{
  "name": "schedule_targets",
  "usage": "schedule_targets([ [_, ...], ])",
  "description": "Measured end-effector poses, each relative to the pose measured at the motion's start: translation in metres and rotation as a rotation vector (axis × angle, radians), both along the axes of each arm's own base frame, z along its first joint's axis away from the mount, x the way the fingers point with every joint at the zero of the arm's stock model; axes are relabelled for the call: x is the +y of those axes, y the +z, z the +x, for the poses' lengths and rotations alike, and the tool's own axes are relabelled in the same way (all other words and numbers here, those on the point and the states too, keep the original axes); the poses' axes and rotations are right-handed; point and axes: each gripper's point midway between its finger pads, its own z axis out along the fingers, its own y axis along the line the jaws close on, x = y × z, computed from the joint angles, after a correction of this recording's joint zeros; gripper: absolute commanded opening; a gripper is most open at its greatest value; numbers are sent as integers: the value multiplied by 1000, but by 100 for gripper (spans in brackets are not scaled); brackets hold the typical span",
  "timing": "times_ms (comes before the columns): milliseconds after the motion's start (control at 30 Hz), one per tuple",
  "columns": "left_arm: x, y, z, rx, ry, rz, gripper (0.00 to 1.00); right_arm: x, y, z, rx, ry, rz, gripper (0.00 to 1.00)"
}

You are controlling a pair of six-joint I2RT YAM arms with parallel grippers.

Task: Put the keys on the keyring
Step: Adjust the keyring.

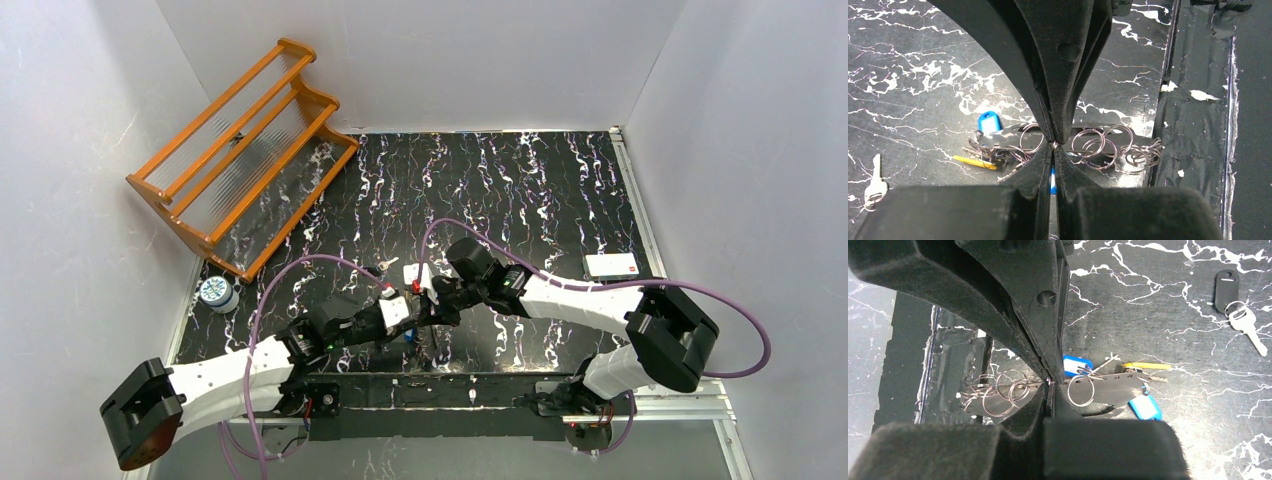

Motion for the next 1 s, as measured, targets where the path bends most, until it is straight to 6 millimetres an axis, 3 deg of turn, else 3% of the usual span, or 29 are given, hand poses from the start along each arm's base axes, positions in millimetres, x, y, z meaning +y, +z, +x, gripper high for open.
schedule_targets([
  [67, 0, 0, 0, 1, 0, 1, 0, 0, 0, 1, -1, -3, -2, 4],
  [200, 1, 1, 1, -2, 10, -1, 0, 0, 0, 5, -9, -32, -2, 31],
  [300, 2, 5, 2, -4, 22, -13, 0, -2, 10, 15, -32, -84, 51, 41],
  [533, 3, 20, 2, -31, 42, -99, 0, -21, 35, 31, -81, -194, 225, 40],
  [1000, 4, 32, 0, -64, 46, -189, 0, -13, 52, 8, -56, -62, 381, 37],
])
